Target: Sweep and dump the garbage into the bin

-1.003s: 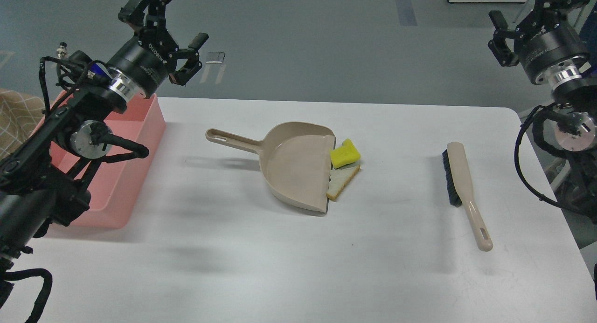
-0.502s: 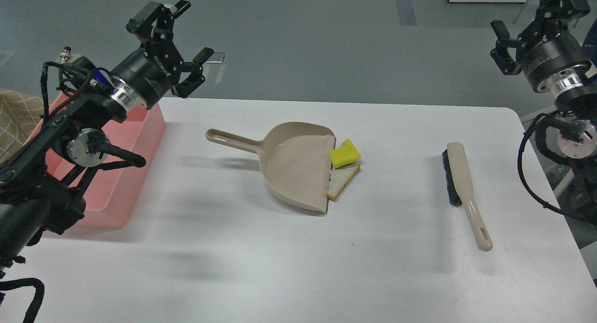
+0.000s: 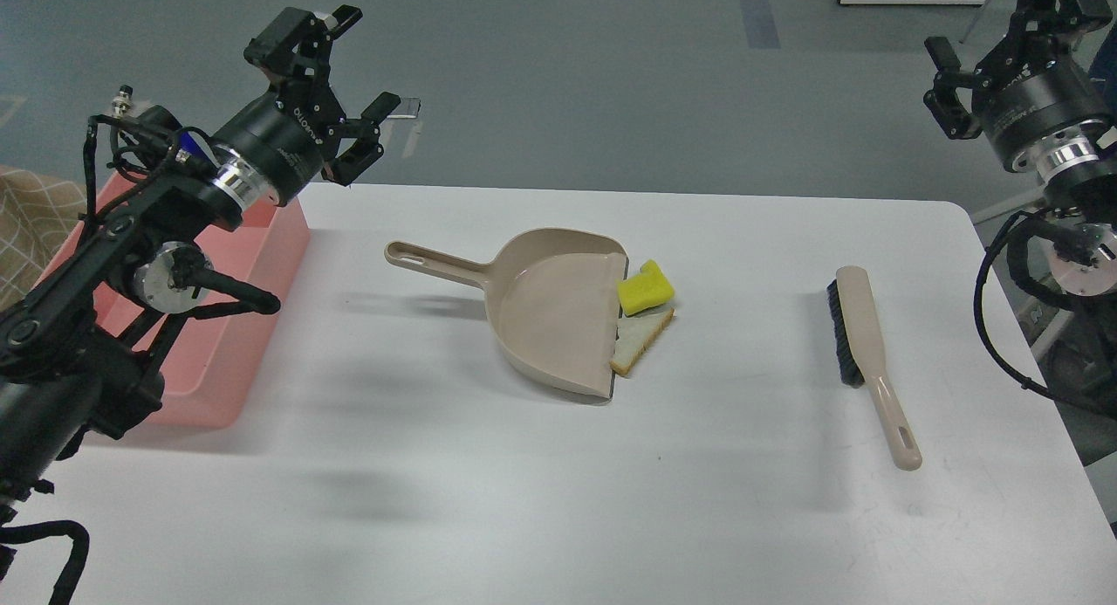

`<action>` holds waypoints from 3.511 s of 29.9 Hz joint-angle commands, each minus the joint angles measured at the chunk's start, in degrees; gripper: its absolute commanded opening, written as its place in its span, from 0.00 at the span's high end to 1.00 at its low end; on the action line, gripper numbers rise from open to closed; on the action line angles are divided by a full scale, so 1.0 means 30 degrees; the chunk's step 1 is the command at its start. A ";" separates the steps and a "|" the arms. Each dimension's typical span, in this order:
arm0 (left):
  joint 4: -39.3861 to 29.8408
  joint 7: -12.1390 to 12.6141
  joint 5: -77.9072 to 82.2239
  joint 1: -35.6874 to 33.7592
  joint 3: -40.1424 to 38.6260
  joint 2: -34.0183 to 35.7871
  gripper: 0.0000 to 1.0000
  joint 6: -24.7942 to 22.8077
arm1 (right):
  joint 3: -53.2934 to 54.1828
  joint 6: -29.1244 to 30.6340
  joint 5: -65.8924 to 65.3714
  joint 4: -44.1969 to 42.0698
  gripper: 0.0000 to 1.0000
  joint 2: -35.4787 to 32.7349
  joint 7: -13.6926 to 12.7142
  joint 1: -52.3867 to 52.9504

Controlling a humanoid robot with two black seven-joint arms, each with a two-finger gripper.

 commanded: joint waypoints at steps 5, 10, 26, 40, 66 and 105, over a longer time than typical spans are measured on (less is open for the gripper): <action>-0.0002 -0.0035 0.0059 -0.0004 0.0030 0.0112 0.02 0.0009 | -0.0088 0.0000 -0.0020 -0.0017 0.00 -0.0029 0.0001 0.0000; -0.0323 -0.0152 0.0642 0.0083 0.0059 0.0288 0.02 0.0009 | -0.0089 0.0000 -0.0020 0.0013 0.00 -0.0175 0.0001 0.0000; -0.5012 -0.0093 1.1306 0.3920 0.0821 0.1226 0.02 0.1473 | -0.0089 0.0000 -0.0020 0.0013 0.00 -0.0263 0.0001 -0.0087; -0.4778 0.0053 1.4180 0.6822 0.2313 -0.0237 0.03 0.6041 | -0.0118 0.0000 -0.0020 -0.0017 0.00 -0.0234 0.0001 -0.0117; 0.0671 0.0200 1.4151 0.6119 0.3458 -0.4164 0.05 1.0527 | -0.0147 -0.0029 -0.0020 -0.0046 0.00 -0.0263 0.0001 -0.0146; 0.4422 -0.0328 1.4092 0.3452 0.4425 -0.6596 0.52 1.1172 | -0.0147 -0.0117 -0.0020 -0.0017 0.00 -0.0351 0.0001 -0.0146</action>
